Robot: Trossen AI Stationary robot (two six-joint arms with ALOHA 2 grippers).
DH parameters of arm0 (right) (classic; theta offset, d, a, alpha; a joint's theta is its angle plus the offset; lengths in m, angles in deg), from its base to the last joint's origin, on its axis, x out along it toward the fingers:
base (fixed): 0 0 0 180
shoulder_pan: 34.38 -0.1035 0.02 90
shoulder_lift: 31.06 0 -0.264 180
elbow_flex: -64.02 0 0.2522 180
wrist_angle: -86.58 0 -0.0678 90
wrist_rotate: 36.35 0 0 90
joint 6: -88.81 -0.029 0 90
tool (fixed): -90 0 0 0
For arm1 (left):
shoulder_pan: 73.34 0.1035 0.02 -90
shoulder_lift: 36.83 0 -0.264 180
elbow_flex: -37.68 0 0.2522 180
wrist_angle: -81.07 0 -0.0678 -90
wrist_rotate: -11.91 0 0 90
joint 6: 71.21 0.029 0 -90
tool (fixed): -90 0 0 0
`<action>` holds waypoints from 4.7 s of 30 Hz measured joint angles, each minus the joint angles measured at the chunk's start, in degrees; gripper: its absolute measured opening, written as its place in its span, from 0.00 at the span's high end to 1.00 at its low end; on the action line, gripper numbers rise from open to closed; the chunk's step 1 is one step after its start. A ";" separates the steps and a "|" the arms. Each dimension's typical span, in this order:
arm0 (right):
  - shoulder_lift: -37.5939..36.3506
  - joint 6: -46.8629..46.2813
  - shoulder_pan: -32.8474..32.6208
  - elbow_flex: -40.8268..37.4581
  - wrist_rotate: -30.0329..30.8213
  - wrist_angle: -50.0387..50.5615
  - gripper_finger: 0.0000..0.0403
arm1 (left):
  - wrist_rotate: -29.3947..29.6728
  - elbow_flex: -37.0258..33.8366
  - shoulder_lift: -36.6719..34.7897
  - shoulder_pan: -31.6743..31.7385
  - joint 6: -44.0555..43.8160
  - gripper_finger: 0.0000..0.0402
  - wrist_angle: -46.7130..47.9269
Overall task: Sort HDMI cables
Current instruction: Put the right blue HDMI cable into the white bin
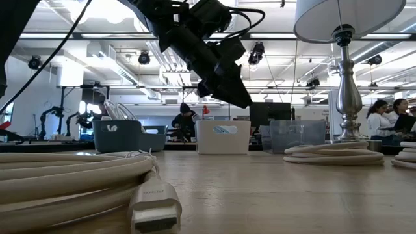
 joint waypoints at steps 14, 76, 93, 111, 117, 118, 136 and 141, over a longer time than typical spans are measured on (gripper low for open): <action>-2.87 13.62 0.87 3.77 29.25 0.06 0.97 | -15.77 -0.04 0.00 -3.70 -6.11 0.67 -4.25; -3.11 21.85 16.45 3.75 50.09 -6.41 0.89 | -9.30 -6.45 0.15 -10.72 -16.83 0.96 -8.45; -3.08 13.80 11.48 2.95 47.10 -5.86 0.65 | -1.87 -6.43 -4.83 -10.74 -15.94 0.95 2.54; -3.08 7.74 9.87 0.31 47.23 -6.08 0.66 | 23.77 -6.27 -29.08 -8.39 -3.14 0.97 7.34; -3.08 7.98 9.89 0.21 47.28 -6.28 0.68 | 26.25 -6.27 -29.74 -2.42 -2.83 0.93 5.85; -3.06 7.99 9.90 0.19 47.34 -6.34 0.68 | 26.22 -6.27 -29.10 -1.18 -2.91 0.92 5.24; -3.02 11.41 9.90 -1.08 47.87 -6.47 0.69 | 8.66 -2.93 -11.06 13.98 -3.69 0.98 -7.75; -3.00 8.26 9.90 -2.77 47.85 -6.58 0.70 | 8.89 -3.28 -9.06 14.88 -3.58 0.95 -7.80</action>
